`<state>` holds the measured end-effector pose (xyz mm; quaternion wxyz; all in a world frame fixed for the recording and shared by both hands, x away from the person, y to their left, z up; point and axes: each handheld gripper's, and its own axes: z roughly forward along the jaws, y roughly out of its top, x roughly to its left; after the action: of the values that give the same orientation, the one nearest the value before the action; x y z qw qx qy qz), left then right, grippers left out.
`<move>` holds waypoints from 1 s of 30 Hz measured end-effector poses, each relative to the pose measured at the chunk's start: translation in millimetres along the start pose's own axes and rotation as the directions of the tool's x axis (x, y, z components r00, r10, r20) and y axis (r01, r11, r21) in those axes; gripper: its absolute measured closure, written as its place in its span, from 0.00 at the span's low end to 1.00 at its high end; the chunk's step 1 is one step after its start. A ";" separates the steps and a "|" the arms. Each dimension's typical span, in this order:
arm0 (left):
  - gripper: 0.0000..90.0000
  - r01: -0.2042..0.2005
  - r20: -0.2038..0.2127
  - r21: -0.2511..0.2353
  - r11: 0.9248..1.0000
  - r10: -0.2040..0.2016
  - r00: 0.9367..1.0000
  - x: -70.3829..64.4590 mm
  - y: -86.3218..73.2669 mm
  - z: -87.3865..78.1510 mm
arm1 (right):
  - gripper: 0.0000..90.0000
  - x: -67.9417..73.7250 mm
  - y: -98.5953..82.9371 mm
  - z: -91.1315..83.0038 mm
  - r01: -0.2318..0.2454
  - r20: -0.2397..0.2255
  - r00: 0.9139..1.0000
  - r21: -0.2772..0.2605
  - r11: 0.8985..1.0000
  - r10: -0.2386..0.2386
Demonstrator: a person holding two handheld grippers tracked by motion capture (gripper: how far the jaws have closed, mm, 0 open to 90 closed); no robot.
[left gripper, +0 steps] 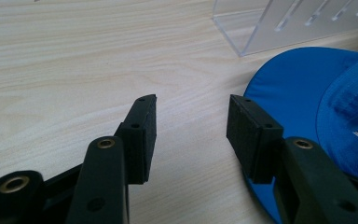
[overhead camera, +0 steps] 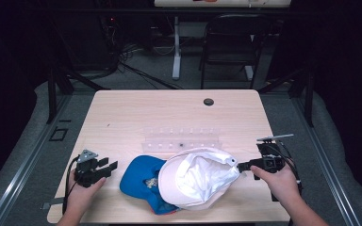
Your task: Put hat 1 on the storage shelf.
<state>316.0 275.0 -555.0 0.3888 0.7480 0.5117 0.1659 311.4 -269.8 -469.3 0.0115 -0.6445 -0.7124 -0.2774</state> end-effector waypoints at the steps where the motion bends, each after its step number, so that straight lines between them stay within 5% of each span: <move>1: 0.59 -0.001 0.000 0.001 1.000 0.001 1.000 0.0 0.0 0.0 | 0.64 1.2 1.0 1.4 -0.005 0.000 1.000 0.002 1.000 0.005; 21: 0.58 0.004 0.007 -0.002 1.000 -0.004 1.000 0.5 0.1 0.8 | 0.71 7.6 11.4 27.9 -0.144 -0.009 0.989 0.153 0.978 0.147; 26: 0.58 0.002 0.005 0.002 1.000 -0.002 1.000 1.0 0.2 1.1 | 0.78 6.7 13.8 27.6 -0.156 -0.005 0.987 0.163 0.974 0.159; 30: 0.58 0.001 0.004 0.004 1.000 -0.001 1.000 1.3 0.2 1.1 | 0.83 8.1 16.2 27.2 -0.121 0.022 0.993 0.193 0.974 0.119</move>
<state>317.4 275.6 -555.7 0.3884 0.7487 0.5118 0.1634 334.3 -251.1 -483.1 0.0875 -0.6837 -0.6957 -0.2020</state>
